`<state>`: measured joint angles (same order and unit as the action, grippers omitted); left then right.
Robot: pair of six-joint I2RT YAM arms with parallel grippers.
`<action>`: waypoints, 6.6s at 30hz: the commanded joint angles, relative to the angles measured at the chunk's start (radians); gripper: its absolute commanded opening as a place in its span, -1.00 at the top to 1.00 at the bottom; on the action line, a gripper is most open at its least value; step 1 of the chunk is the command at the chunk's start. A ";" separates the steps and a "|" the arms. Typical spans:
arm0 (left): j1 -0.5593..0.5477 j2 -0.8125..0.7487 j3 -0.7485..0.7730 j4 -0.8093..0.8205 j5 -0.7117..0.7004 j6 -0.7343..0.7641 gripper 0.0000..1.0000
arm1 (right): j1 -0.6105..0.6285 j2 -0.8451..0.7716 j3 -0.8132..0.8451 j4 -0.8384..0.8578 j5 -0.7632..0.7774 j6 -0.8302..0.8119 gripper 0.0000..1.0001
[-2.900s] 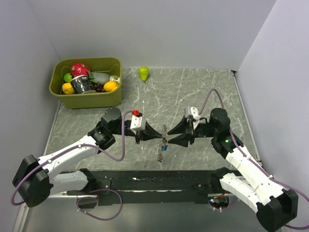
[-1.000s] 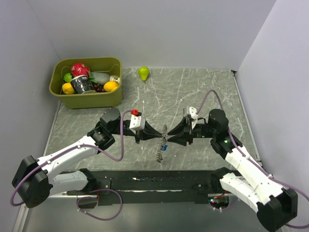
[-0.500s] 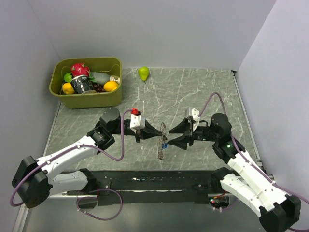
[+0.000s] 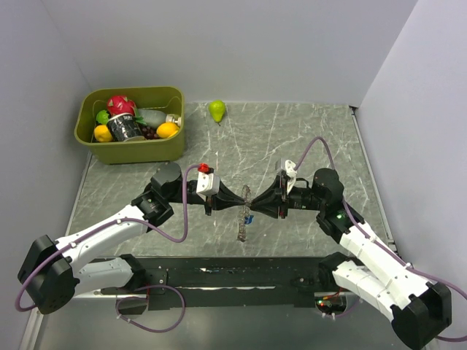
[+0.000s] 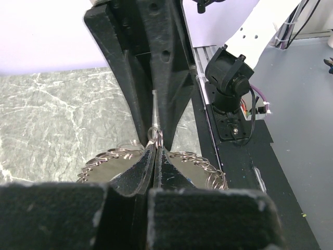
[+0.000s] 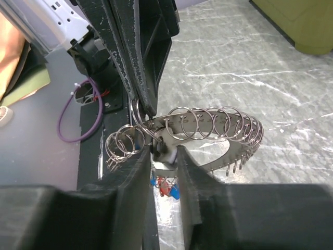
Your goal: Put the keys on the keyring
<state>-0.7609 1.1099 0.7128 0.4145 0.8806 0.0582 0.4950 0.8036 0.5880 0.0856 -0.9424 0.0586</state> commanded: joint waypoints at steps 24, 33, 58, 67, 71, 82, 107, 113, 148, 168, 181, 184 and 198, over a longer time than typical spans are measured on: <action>-0.003 -0.030 0.004 0.129 0.015 -0.035 0.98 | 0.028 0.009 -0.031 -0.023 0.033 -0.091 1.00; -0.003 -0.033 -0.001 0.129 0.015 -0.038 0.98 | 0.077 0.028 -0.016 -0.044 0.089 -0.115 1.00; -0.005 -0.027 0.001 0.044 -0.006 0.012 0.98 | 0.093 -0.116 -0.031 -0.030 0.301 -0.102 -0.35; -0.005 -0.001 0.017 0.021 -0.064 0.032 0.98 | 0.093 -0.150 -0.030 -0.038 0.346 -0.106 -0.92; -0.005 0.041 0.051 0.010 -0.081 0.022 0.98 | 0.094 -0.176 -0.036 -0.047 0.375 -0.103 -0.96; -0.005 0.110 0.102 0.023 -0.138 0.003 0.98 | 0.093 -0.259 -0.079 -0.055 0.465 -0.094 -1.00; -0.003 0.380 -0.119 0.570 -0.445 -0.262 0.89 | 0.091 -0.276 -0.132 -0.066 0.567 -0.065 -1.00; -0.003 0.318 -0.328 0.696 -0.511 -0.334 0.76 | 0.091 -0.253 -0.136 -0.049 0.559 -0.060 -1.00; -0.012 -0.180 -0.441 0.371 -0.750 -0.337 -0.93 | 0.091 -0.050 -0.057 0.082 0.485 -0.029 -1.00; -0.012 -0.062 -0.312 0.371 -0.735 -0.311 -0.93 | 0.091 0.028 -0.013 0.111 0.449 -0.036 -1.00; -0.011 -0.057 -0.302 0.237 -0.879 -0.377 -0.93 | 0.091 0.025 -0.051 0.117 0.627 0.027 -1.00; -0.011 -0.073 -0.317 0.239 -0.955 -0.385 -0.93 | 0.085 -0.001 -0.065 0.105 0.720 0.047 -1.00; -0.012 0.080 -0.174 -0.034 -1.243 -0.463 -0.93 | -0.036 -0.107 -0.125 0.039 1.017 0.138 -1.00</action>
<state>-0.7692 1.1751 0.4984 0.4358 -0.3145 -0.3893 0.4870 0.7280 0.4744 0.1177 -0.0368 0.1734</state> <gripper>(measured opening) 0.966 0.996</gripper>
